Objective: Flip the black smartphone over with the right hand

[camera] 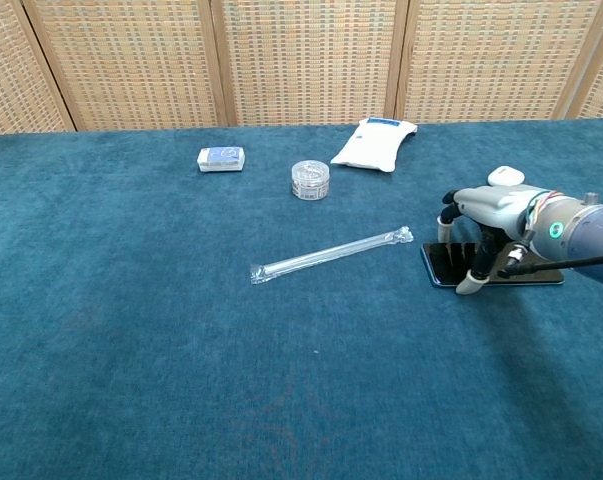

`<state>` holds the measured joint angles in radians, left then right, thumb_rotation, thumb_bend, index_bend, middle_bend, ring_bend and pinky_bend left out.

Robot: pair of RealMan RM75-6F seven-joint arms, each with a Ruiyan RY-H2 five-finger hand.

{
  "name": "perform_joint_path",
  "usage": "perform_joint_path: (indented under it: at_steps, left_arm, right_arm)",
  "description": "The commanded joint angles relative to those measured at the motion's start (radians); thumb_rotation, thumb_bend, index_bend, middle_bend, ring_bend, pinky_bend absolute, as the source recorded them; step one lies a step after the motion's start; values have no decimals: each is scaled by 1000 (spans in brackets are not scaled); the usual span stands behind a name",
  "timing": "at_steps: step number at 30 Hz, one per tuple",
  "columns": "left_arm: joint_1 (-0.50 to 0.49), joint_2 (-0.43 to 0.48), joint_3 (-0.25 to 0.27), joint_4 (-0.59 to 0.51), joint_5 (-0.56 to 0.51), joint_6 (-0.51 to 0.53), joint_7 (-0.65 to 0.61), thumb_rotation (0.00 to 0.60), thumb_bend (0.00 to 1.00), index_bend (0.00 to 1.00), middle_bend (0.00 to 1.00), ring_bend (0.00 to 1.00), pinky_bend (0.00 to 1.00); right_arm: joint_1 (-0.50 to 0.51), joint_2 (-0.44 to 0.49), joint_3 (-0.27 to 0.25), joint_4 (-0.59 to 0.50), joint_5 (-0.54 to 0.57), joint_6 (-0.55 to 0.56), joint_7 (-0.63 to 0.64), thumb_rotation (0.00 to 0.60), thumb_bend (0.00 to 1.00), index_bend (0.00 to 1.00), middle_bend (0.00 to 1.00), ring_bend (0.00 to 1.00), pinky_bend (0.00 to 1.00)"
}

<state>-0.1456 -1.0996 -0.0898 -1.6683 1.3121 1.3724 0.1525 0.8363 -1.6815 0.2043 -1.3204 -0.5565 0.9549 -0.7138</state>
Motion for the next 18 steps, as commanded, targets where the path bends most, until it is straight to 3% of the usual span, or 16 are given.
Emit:
perform_joint_path:
  at_steps: [1, 10, 18]
  left_arm:
    - [0, 0, 1, 0, 1, 1, 0, 600, 0, 0, 0, 0, 0]
    - [0, 3, 2, -3, 4, 3, -5, 600, 0, 0, 0, 0, 0]
    - [2, 10, 3, -5, 9, 7, -18, 600, 0, 0, 0, 0, 0]
  right_arm:
    - [-1, 5, -1, -5, -6, -3, 8, 600, 257, 538, 0, 0, 0]
    - [-13, 33, 0, -57, -67, 9, 57, 600, 260, 561, 0, 0, 0]
    - [-71, 110, 45, -181, -262, 21, 289, 600, 311, 561, 0, 0, 0]
